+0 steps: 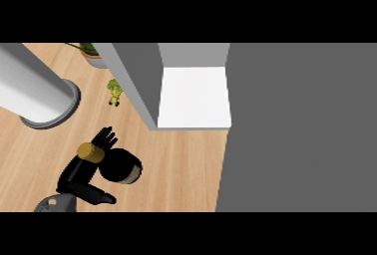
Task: Pick up the wine, place it into the cabinet and close the cabinet
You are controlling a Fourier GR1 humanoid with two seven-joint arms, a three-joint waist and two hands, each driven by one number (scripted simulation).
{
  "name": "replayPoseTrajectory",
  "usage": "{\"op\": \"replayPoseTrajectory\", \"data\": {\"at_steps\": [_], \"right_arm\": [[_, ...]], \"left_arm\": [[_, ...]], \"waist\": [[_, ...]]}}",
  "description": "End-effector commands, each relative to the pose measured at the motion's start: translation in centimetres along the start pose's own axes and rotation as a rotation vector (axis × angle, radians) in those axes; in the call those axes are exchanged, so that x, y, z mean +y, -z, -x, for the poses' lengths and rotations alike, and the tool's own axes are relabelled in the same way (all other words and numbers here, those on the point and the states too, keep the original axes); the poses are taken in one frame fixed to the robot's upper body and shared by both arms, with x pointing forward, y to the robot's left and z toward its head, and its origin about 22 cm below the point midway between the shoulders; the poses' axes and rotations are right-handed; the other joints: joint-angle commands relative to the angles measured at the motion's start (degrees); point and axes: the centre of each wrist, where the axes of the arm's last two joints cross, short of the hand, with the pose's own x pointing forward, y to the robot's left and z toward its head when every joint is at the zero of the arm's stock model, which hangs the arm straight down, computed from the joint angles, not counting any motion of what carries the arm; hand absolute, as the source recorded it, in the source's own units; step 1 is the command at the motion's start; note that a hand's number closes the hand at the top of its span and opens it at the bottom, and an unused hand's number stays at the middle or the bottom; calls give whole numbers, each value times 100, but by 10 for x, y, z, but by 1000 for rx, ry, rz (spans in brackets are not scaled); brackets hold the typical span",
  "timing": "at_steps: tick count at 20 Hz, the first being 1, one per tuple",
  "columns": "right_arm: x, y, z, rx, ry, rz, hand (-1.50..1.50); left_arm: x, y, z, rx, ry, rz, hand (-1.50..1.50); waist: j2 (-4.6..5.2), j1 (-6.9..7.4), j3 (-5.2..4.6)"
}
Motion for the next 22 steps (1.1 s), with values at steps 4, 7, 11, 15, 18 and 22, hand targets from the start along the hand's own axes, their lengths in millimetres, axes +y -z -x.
{"op": "replayPoseTrajectory", "data": {"at_steps": [4, 7, 11, 15, 18, 22], "right_arm": [[-4, -9, -3, -37, 30, -30, -150], [-6, -7, -23, -36, 15, -43, -150], [8, -3, -15, -51, 33, -28, -150], [1, -26, -24, -46, 25, -26, -150], [-2, -11, -9, -28, 26, -24, -150], [1, -8, -22, -19, 31, -41, -150]], "left_arm": [[-5, 5, 26, -11, -119, 26, -150], [-7, 6, 31, -21, -155, 30, -150], [-11, 12, 35, -12, -152, 44, -150], [-24, 16, 41, -51, -158, 52, -150], [-17, 14, 36, -53, -170, 77, -150], [-38, 24, 44, -88, -163, 57, -150]], "waist": [[12, -25, -2], [11, -26, -6], [15, -22, -9], [6, -78, -8], [2, -7, 0], [-1, -1, -2]]}}
